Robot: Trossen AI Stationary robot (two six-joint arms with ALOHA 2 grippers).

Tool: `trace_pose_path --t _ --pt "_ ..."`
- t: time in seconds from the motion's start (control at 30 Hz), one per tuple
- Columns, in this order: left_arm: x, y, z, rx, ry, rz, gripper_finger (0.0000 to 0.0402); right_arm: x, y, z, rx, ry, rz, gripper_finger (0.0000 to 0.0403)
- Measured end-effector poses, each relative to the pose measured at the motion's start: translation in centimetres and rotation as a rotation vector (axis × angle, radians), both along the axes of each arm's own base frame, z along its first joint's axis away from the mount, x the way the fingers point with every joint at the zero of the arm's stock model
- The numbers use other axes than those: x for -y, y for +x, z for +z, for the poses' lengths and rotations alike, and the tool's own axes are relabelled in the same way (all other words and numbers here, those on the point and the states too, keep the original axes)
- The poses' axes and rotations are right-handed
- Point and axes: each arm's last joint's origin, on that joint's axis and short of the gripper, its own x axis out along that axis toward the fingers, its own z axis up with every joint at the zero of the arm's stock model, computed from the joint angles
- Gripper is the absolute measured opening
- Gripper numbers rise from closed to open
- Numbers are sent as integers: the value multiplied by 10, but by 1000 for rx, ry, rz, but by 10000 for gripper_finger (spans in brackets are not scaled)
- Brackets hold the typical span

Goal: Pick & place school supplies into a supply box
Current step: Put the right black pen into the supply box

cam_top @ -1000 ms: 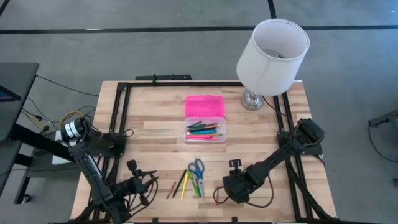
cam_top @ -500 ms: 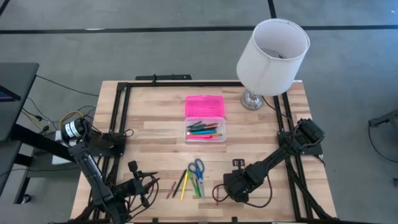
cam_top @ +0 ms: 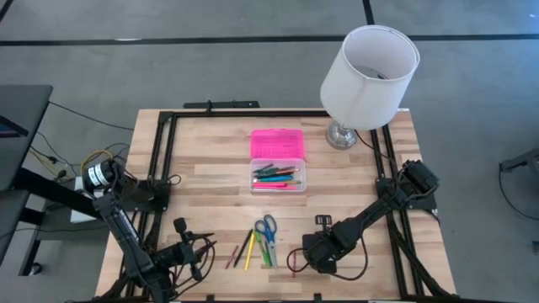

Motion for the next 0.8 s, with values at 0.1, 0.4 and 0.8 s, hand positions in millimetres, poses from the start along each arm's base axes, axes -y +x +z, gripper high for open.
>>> trace_pose_path --t 0.1,0.4,0.8 --pt "0 0 0 0 0 0 109 -2 2 3 4 1 16 9" --pt "0 0 0 0 1 0 109 -4 6 14 -11 -21 27 6" --pt "0 0 0 -7 14 -4 109 2 23 46 30 -132 58 3"
